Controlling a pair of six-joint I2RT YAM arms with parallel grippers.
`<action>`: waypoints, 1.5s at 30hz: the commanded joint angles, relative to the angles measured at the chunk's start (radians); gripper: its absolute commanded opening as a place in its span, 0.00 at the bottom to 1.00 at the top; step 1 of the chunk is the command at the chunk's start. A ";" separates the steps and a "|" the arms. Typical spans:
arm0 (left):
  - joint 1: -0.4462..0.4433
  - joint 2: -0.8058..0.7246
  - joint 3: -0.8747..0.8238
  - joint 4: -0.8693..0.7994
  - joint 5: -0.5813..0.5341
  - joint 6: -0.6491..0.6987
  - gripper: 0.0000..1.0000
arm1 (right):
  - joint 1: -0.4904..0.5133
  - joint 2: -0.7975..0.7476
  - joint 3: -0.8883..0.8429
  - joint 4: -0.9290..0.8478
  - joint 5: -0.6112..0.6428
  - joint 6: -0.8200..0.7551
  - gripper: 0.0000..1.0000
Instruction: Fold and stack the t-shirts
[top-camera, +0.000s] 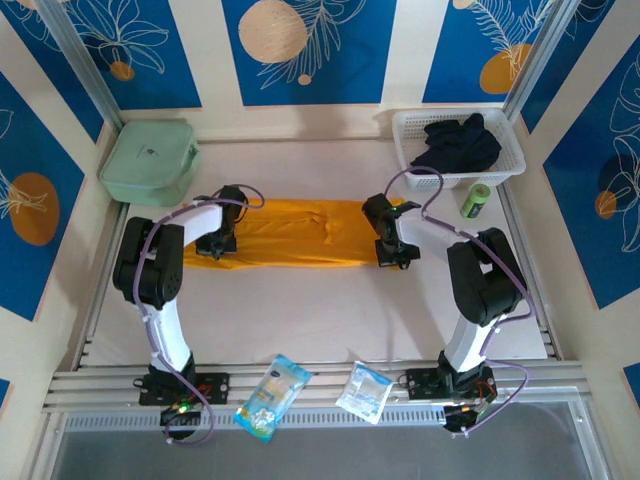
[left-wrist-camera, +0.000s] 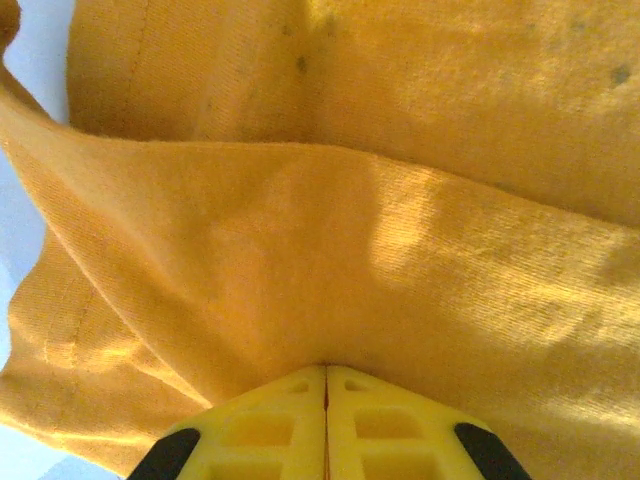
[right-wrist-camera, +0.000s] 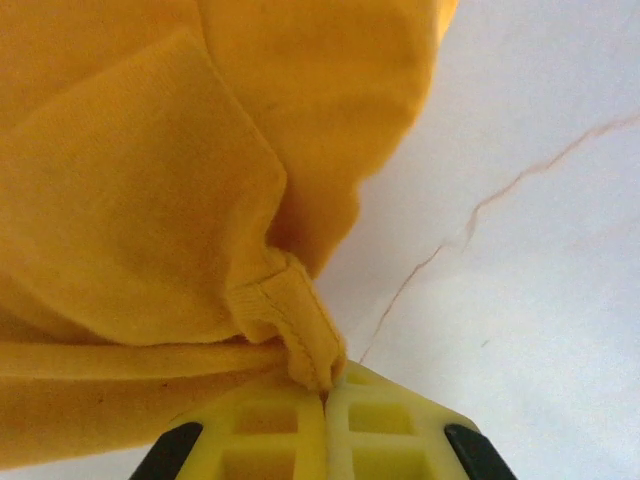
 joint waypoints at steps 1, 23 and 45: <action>0.016 0.024 0.012 -0.026 -0.012 0.015 0.08 | 0.020 0.006 0.019 -0.025 0.212 -0.230 0.00; 0.016 0.032 0.023 -0.033 -0.008 0.025 0.07 | 0.236 -0.193 -0.112 0.158 0.214 -0.729 0.00; 0.014 0.035 0.030 -0.041 -0.010 0.023 0.07 | -0.161 -0.370 -0.001 -0.157 -0.446 -0.015 0.54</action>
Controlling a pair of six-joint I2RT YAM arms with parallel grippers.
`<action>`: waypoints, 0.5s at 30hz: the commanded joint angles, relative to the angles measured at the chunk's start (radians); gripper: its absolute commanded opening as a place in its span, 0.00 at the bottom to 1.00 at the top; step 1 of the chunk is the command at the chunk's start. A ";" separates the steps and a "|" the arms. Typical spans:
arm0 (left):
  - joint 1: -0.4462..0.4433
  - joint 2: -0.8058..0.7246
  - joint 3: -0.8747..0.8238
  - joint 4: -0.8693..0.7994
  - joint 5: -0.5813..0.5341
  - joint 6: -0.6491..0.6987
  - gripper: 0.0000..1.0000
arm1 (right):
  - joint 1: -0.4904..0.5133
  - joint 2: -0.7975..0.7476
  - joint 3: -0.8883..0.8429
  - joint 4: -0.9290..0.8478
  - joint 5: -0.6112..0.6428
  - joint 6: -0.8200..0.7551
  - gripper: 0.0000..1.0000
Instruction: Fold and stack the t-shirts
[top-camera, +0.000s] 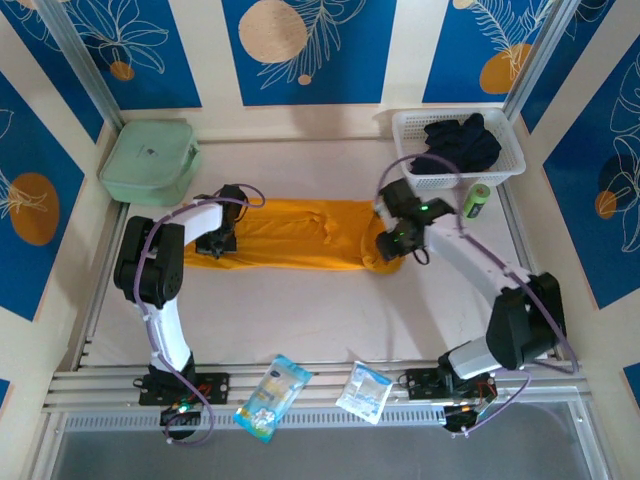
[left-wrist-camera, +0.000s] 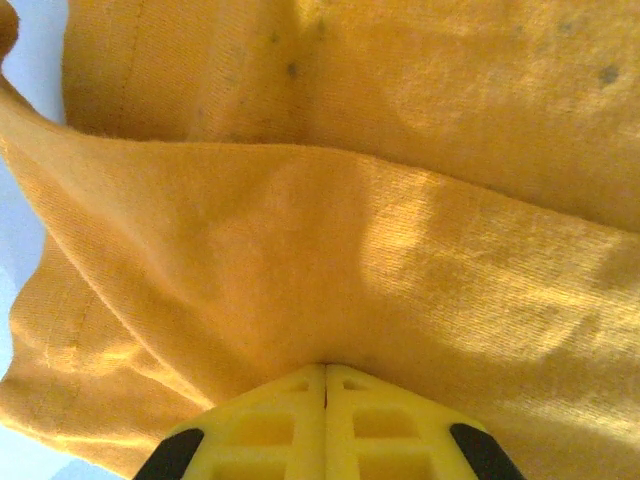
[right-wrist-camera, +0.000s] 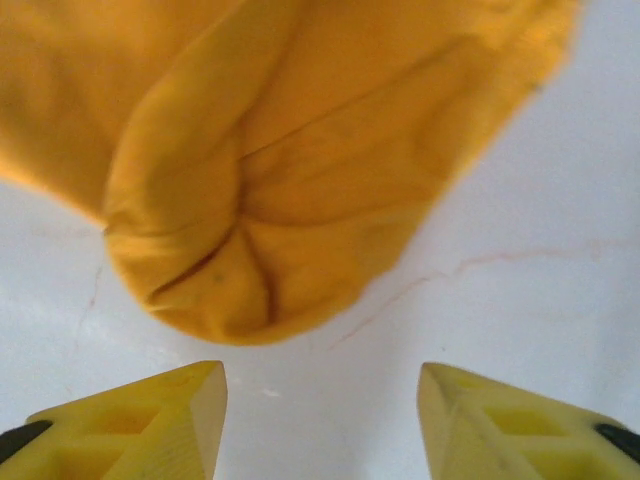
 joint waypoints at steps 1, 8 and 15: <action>0.014 0.028 0.016 -0.030 -0.011 0.004 0.06 | -0.153 -0.068 -0.061 -0.077 -0.289 0.370 0.54; 0.014 0.032 0.020 -0.027 -0.012 0.009 0.06 | -0.311 -0.290 -0.481 0.367 -0.570 0.847 0.59; 0.014 0.031 0.019 -0.024 -0.012 0.007 0.06 | -0.312 -0.341 -0.630 0.589 -0.538 1.128 0.61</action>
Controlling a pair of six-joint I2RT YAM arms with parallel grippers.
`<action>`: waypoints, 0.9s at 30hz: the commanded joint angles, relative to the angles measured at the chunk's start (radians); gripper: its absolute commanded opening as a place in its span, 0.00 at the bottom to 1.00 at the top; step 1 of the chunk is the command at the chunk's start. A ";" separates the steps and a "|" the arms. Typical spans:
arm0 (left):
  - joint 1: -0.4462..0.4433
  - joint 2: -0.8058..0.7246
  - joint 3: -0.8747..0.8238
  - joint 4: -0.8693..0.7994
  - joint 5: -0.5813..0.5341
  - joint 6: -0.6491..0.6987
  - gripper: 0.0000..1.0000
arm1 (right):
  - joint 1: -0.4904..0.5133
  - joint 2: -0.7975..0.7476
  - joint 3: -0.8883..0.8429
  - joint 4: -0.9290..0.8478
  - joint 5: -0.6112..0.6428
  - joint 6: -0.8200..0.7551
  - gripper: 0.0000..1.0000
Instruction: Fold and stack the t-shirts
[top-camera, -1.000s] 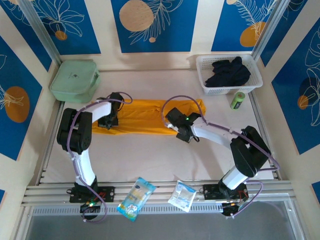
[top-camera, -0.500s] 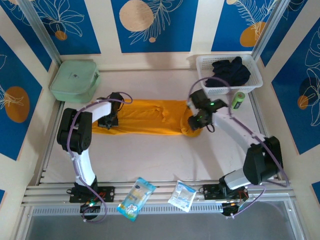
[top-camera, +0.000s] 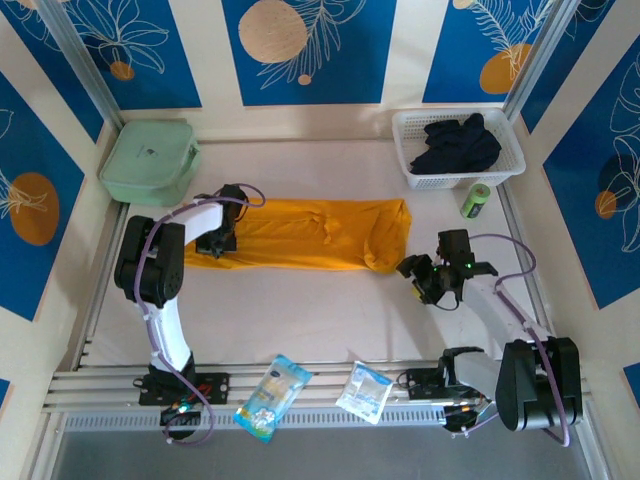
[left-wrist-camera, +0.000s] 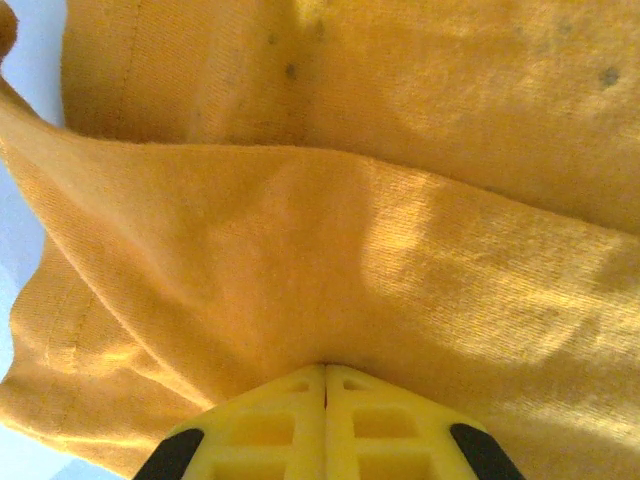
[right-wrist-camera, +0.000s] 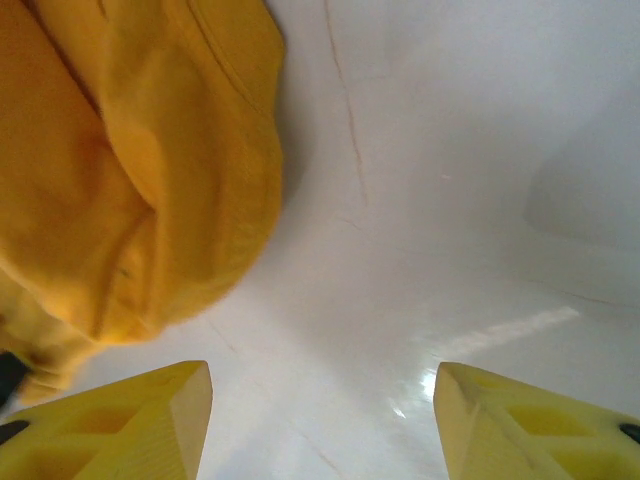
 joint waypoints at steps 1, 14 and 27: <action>0.013 0.024 0.011 -0.018 -0.012 0.008 0.06 | -0.001 0.001 -0.029 0.191 -0.046 0.218 0.60; 0.013 0.024 0.011 -0.017 -0.009 0.009 0.07 | 0.085 0.348 0.070 0.313 -0.052 0.209 0.42; 0.013 0.025 0.011 -0.012 -0.011 0.012 0.06 | 0.082 0.381 0.161 0.161 0.058 0.069 0.00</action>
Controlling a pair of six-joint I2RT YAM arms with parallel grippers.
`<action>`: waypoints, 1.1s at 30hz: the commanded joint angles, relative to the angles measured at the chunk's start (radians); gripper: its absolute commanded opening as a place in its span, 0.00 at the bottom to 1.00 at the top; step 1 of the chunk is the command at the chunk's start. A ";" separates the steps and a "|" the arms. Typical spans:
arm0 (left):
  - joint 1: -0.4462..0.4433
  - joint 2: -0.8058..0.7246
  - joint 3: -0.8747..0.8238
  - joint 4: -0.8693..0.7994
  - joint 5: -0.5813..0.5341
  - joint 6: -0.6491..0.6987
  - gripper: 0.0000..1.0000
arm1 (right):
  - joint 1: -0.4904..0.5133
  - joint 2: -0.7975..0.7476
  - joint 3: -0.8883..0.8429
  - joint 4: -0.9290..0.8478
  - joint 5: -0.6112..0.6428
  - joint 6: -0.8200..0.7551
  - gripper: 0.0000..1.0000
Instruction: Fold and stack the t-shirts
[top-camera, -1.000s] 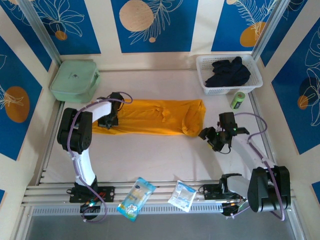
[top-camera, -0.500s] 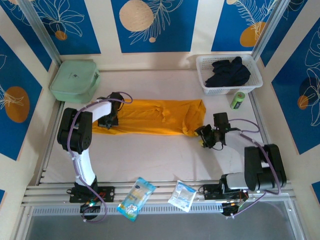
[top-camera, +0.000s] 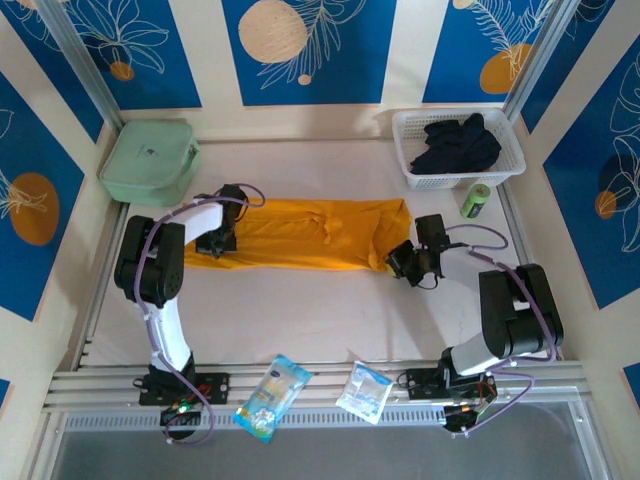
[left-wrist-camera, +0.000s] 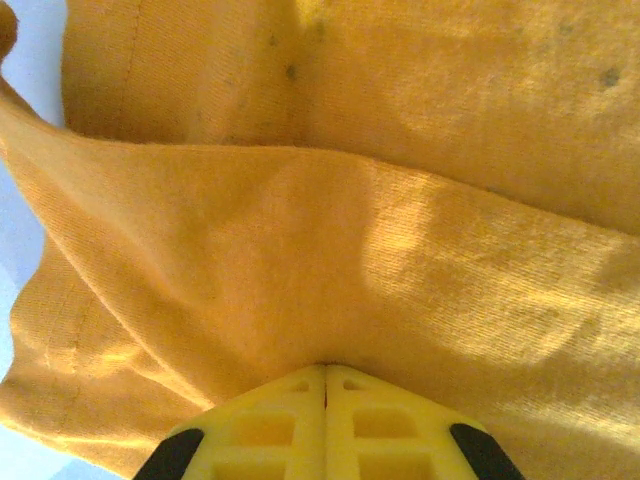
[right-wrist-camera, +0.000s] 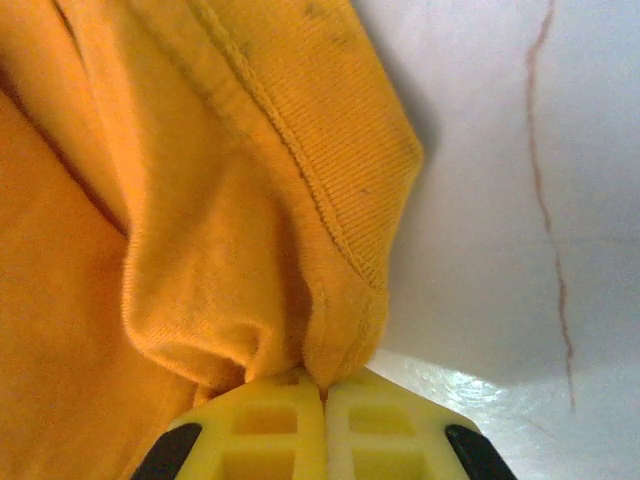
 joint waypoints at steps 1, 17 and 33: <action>0.013 0.024 0.010 -0.013 -0.011 0.012 0.06 | -0.008 -0.015 0.063 -0.143 0.074 -0.101 0.00; 0.011 0.027 0.016 -0.027 -0.014 0.017 0.06 | -0.082 0.130 0.336 -0.676 0.289 -0.517 0.09; -0.001 0.029 0.030 -0.057 -0.048 0.009 0.05 | 0.146 -0.044 0.420 -0.679 0.248 -0.707 0.33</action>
